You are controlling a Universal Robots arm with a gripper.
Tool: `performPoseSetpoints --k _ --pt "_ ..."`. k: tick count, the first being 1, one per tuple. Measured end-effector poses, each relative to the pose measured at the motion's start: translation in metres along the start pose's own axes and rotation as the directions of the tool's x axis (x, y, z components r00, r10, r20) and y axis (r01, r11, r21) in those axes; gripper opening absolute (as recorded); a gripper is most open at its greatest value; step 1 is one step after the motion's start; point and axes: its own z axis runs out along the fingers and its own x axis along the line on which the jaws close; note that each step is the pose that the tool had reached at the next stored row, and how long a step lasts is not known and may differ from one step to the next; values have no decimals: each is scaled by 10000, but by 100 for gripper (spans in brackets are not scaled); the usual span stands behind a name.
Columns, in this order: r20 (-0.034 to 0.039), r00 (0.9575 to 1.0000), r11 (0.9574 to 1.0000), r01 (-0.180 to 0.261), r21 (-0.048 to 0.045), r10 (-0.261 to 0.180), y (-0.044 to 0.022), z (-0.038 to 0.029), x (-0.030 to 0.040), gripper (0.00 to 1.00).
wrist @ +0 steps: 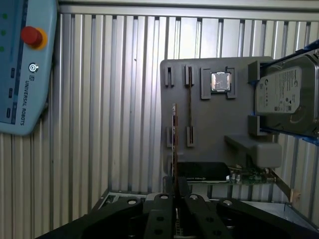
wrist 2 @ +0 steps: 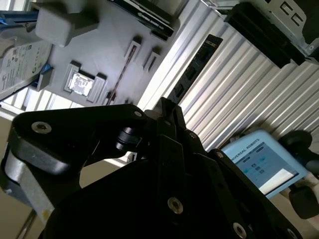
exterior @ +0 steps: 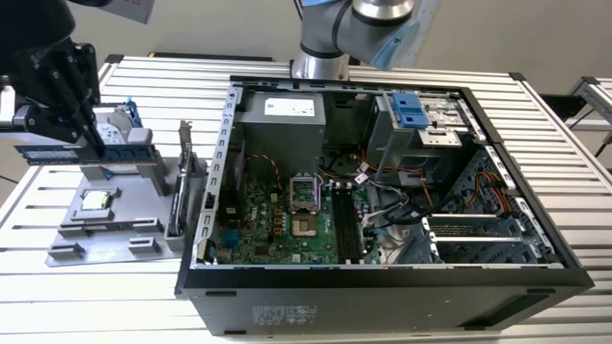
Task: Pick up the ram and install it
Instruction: 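Pick up the ram and move it above insertion slot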
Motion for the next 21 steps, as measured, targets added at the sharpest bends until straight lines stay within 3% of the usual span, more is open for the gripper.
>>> performPoseSetpoints --k 21 --pt "-1 10000 10000 -1 0 1 -91 1 2 0"
